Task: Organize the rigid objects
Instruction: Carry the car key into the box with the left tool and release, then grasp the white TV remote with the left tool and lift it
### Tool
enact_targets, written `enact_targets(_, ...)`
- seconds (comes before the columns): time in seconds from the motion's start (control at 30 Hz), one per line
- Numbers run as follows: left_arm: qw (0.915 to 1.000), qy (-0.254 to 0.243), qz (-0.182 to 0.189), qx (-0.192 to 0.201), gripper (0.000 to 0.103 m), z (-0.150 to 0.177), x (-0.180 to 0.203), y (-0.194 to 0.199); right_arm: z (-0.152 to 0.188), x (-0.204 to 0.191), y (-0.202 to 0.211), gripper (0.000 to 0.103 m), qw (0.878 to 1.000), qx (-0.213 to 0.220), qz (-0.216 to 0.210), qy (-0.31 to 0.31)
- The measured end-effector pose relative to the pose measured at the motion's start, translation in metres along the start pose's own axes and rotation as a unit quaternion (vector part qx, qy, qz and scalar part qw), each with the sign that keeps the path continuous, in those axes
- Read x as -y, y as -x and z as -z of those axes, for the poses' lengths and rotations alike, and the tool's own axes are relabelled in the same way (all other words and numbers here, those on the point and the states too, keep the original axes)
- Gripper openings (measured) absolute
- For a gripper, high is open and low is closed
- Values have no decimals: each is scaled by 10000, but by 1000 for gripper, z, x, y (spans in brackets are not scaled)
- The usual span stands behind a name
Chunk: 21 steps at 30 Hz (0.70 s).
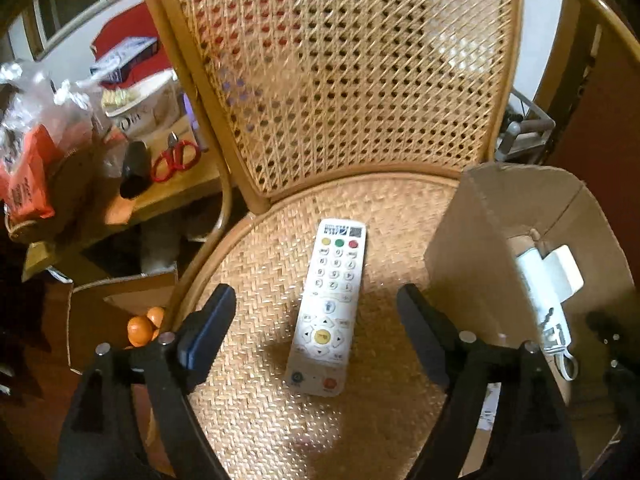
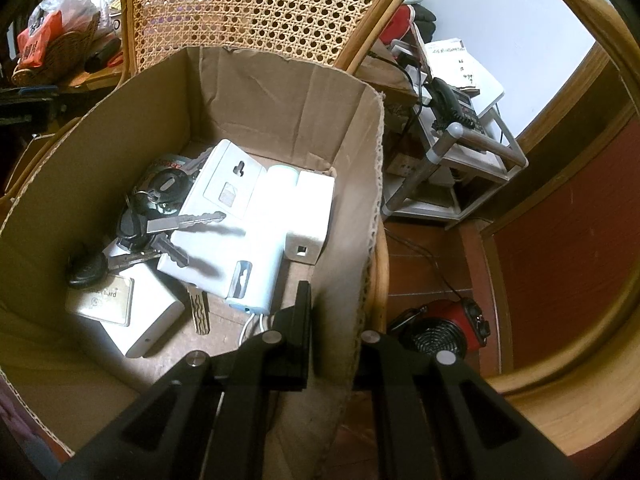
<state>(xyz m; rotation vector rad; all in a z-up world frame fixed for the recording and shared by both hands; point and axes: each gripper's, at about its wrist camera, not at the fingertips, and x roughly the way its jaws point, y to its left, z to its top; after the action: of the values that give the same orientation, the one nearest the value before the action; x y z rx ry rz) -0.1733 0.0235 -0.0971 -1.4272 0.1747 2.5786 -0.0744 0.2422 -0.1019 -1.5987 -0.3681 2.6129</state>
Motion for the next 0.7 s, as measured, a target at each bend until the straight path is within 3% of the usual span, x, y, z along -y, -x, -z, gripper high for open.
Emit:
enact_targets(0.27, 9984, 232, 235, -467, 84, 4, -10, -43, 1, -2, -2, 10, 10000, 2, 11, 45)
enact_targets(0.47, 9975, 372, 158, -585, 84, 10, -11, -62, 1, -4, -1, 10, 10000, -1, 16, 50)
enact_targets(0.57, 9976, 140, 80, -675, 83, 17, -5, -73, 1, -4, -1, 10, 10000, 5, 20, 57)
enact_targets(0.67, 9992, 22, 68, -390, 71, 18, -2, -70, 1, -5, 0, 10, 10000, 1, 15, 57)
enact_targets(0.7, 9994, 118, 99, -311, 61, 19, -2, -69, 1, -5, 1, 10, 10000, 0, 16, 60)
